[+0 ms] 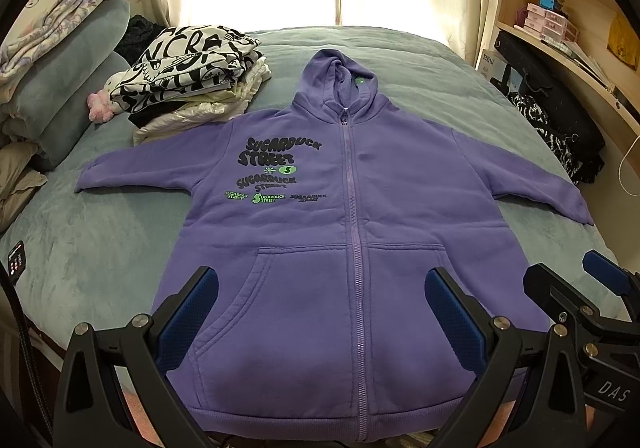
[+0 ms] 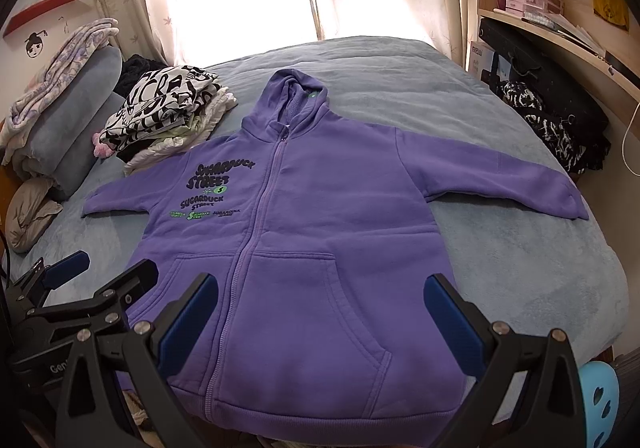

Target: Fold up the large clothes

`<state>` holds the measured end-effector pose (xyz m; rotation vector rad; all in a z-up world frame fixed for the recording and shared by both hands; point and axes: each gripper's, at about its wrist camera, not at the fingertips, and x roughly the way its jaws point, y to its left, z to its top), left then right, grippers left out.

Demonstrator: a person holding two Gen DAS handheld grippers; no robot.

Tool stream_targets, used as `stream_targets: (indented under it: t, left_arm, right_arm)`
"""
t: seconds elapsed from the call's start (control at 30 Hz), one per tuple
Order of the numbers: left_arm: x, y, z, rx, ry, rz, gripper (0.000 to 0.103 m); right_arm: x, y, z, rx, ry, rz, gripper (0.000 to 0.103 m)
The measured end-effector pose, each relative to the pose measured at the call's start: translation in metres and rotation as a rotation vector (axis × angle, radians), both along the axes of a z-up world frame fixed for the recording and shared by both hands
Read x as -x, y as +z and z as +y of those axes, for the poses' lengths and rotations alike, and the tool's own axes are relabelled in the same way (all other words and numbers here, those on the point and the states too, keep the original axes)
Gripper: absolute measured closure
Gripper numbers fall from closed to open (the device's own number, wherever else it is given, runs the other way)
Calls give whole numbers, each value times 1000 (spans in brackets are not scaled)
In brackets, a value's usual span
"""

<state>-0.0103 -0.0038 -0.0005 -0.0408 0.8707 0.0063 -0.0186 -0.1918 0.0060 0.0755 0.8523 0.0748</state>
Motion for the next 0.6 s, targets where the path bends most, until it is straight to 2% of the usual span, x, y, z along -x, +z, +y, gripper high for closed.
stream_targets:
  t: [0.6]
  left_arm:
    - [-8,-3,-8,-10,-8,39,1]
  right_arm:
    - [3,-4,-3,-6,0,6,0]
